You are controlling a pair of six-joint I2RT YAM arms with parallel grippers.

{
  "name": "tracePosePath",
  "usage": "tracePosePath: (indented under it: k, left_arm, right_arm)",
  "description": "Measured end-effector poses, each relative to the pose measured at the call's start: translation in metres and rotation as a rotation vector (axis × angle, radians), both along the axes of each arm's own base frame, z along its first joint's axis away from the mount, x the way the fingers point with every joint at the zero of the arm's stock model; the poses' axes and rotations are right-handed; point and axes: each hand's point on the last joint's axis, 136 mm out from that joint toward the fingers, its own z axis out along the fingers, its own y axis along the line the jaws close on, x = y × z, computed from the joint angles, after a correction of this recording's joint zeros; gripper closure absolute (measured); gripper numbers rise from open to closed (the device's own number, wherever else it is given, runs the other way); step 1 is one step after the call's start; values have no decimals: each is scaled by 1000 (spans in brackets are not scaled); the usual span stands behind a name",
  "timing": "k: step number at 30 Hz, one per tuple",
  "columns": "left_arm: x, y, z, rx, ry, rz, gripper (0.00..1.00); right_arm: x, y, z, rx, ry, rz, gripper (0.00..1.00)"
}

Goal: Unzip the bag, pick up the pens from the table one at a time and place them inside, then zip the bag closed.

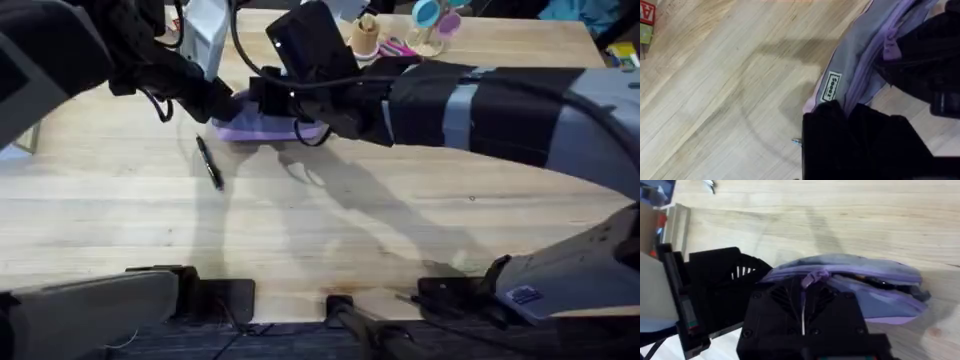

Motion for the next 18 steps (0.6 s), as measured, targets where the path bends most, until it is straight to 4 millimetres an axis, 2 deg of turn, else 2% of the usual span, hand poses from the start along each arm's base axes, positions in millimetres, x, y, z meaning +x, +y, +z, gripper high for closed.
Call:
tracePosePath:
  k: [18]
  left_arm:
    - [-1, 4, -1, 16, 5, 11, 960]
  right_arm:
    - [-18, 25, 9, 98, 38, 133, 971]
